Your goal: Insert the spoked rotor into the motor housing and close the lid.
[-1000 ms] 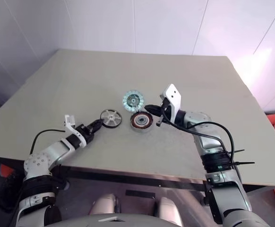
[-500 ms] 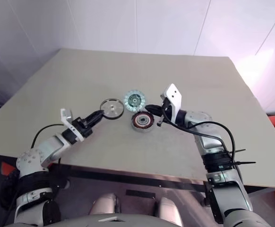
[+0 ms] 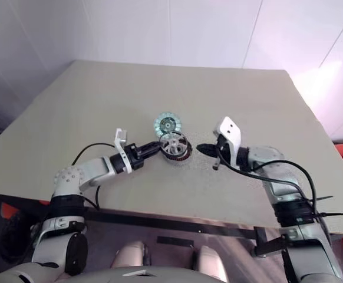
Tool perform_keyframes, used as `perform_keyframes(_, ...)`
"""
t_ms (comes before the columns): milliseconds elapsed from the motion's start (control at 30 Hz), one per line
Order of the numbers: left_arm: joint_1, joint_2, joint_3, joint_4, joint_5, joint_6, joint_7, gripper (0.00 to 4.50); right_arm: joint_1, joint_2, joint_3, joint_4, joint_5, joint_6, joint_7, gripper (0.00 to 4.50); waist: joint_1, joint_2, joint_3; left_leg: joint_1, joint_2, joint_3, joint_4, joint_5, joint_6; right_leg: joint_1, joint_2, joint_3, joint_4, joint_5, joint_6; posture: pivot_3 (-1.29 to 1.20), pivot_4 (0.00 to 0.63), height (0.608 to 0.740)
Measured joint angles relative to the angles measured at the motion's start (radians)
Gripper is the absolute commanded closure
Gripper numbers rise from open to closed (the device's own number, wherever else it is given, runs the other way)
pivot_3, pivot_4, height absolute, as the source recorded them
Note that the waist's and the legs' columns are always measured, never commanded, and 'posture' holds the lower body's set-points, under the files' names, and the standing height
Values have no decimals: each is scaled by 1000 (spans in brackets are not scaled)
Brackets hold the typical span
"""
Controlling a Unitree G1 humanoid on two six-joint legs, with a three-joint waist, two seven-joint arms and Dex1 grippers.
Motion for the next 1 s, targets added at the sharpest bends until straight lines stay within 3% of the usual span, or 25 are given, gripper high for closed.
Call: perform_keyframes(1000, -50, -93, 39, 128, 145, -30, -30, 4102, 70, -38, -27, -12, 22, -21, 78, 4500, 0, 0, 0, 0, 0, 0, 0, -2, 4, 0, 0, 0, 0, 0, 0, 0, 0, 740)
